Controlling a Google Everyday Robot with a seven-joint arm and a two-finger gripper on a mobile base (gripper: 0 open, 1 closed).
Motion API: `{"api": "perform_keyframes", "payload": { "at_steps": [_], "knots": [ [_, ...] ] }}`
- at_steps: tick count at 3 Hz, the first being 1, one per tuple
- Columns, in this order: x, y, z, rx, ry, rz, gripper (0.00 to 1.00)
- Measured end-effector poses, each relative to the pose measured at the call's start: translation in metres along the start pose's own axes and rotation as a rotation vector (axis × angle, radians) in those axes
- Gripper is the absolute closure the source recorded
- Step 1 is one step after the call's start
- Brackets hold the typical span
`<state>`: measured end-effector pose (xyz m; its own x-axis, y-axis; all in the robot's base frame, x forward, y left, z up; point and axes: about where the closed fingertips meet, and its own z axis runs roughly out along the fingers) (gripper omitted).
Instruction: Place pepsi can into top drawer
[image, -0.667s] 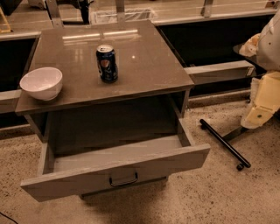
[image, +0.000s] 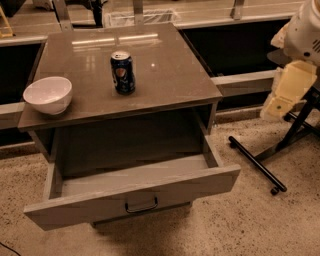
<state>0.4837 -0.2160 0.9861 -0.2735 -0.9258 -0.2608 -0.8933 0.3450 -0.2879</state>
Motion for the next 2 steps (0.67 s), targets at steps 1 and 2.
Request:
{"api": "perform_keyframes", "payload": {
  "at_steps": [1,2],
  "knots": [
    [-0.021,-0.066,0.017,0.075,-0.174,0.034,0.0],
    [-0.094,-0.134,0.038,0.123,-0.518,0.039,0.0]
  ]
}}
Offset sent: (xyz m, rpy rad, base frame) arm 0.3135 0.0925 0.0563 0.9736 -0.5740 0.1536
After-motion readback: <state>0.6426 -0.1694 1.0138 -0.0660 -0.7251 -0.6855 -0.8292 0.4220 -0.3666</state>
